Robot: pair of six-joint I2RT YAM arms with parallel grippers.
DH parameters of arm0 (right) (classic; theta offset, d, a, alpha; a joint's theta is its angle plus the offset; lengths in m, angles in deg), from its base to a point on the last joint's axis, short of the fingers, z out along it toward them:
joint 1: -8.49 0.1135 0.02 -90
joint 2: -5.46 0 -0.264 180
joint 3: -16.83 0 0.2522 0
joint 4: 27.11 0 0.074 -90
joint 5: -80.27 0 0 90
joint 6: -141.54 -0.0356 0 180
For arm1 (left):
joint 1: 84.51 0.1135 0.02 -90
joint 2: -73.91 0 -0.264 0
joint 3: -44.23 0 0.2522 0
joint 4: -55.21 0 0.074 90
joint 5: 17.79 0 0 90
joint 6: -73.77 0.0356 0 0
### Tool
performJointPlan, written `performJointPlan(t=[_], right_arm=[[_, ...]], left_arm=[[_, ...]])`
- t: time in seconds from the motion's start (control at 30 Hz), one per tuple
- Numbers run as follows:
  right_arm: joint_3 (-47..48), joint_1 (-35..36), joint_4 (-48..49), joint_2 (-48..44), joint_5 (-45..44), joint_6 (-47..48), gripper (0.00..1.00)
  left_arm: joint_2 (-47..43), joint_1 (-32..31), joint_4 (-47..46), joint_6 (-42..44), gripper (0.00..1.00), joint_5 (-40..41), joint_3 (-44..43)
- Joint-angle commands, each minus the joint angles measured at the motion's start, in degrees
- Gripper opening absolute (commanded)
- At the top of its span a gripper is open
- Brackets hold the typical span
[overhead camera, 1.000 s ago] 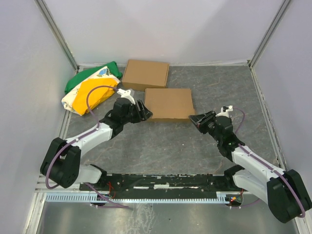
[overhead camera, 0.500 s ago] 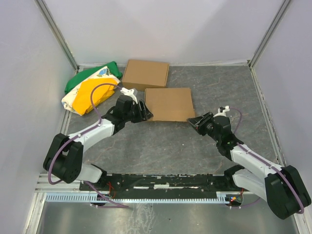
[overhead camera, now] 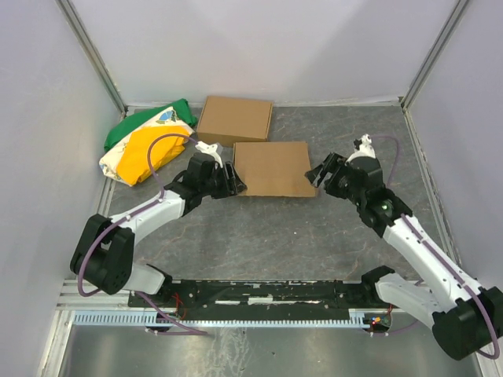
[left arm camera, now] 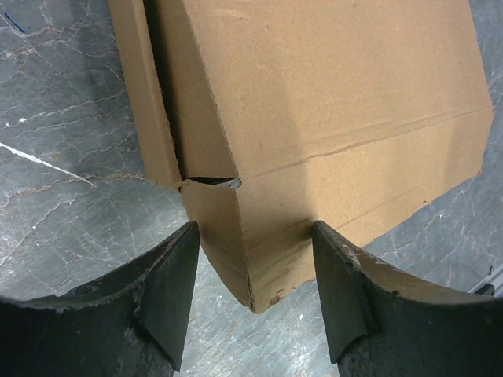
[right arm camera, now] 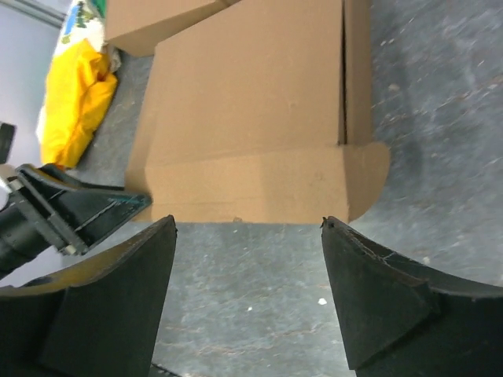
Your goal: Fold the paper box
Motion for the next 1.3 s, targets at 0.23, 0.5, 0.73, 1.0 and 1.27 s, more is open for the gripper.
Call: performJointPlan(t=[0.23, 0.5, 0.73, 1.0, 1.27], right_arm=[[9.82, -2.76, -6.22, 20.52, 0.94, 14.99, 0.91], [11.78, -3.20, -3.83, 26.36, 4.97, 18.03, 0.93], [12.90, -4.01, -2.96, 28.60, 7.69, 19.80, 0.93], [14.61, -4.59, -3.09, 32.35, 12.43, 21.33, 0.89], [16.25, -4.61, -5.19, 31.84, 16.97, 21.64, 0.84]], left_arm=[[1.59, -0.01, 1.30, 2.67, 0.65, -1.73, -2.06], [2.16, -0.04, 0.99, 2.66, 0.65, -2.37, -1.94], [2.35, -0.02, 1.27, 2.87, 0.65, -2.57, -2.19], [2.87, -0.02, 1.86, 2.95, 0.65, -2.83, -2.81], [3.59, -0.02, 2.02, 3.01, 0.64, -3.21, -3.15]])
